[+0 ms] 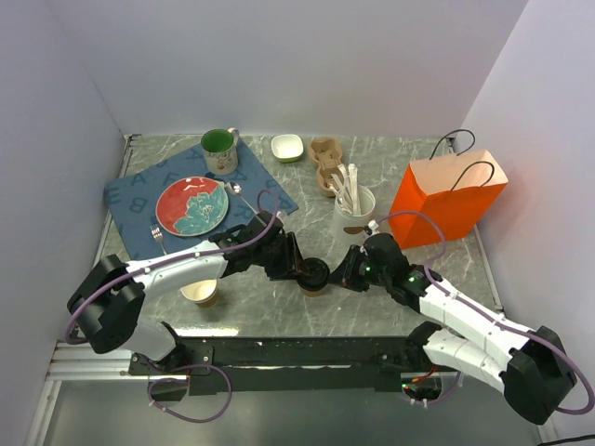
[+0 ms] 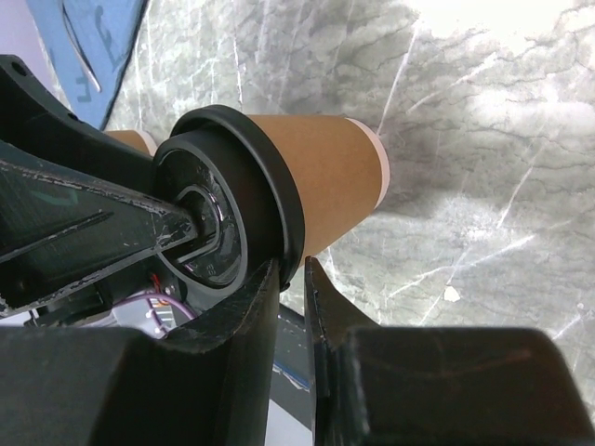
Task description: Pack the takeout coffee
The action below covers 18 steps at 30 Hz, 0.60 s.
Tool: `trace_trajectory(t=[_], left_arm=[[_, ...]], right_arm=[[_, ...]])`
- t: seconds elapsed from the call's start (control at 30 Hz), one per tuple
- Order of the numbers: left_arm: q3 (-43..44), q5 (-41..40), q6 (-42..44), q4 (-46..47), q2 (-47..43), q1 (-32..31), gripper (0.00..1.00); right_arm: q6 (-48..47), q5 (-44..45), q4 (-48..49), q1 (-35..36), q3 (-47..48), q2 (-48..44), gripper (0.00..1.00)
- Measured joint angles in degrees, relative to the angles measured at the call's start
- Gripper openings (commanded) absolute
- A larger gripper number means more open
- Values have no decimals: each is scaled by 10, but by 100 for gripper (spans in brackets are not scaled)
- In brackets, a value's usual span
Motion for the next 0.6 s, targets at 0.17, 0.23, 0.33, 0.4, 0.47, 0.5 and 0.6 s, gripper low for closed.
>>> trace_trajectory(t=[0.17,0.23,0.33,0.4,0.47,0.5,0.6], left_arm=[[-5,-2,-8,5,-1,0,49],[-8,-4,-10,7,-3,0,48],[-18,-10,-17,17,-9,0,47],[-31,-14,-25,30,-13,0,47],[-42,-15,-32,44,-17,0,46],[-49,-16,-37,52,-20,0,46],[-61,-18,-46,68,-25,0,45]], right_arm=[[-10,-5,9,-2,0,7,24],[-22,-11,12,-3,5,16,24],[-38,-16,15,-6,14,31,24],[-44,-17,20,-7,14,35,24],[-49,-18,28,-8,12,38,24],[-51,-19,32,-9,12,40,24],[-59,-21,43,-10,10,43,24]])
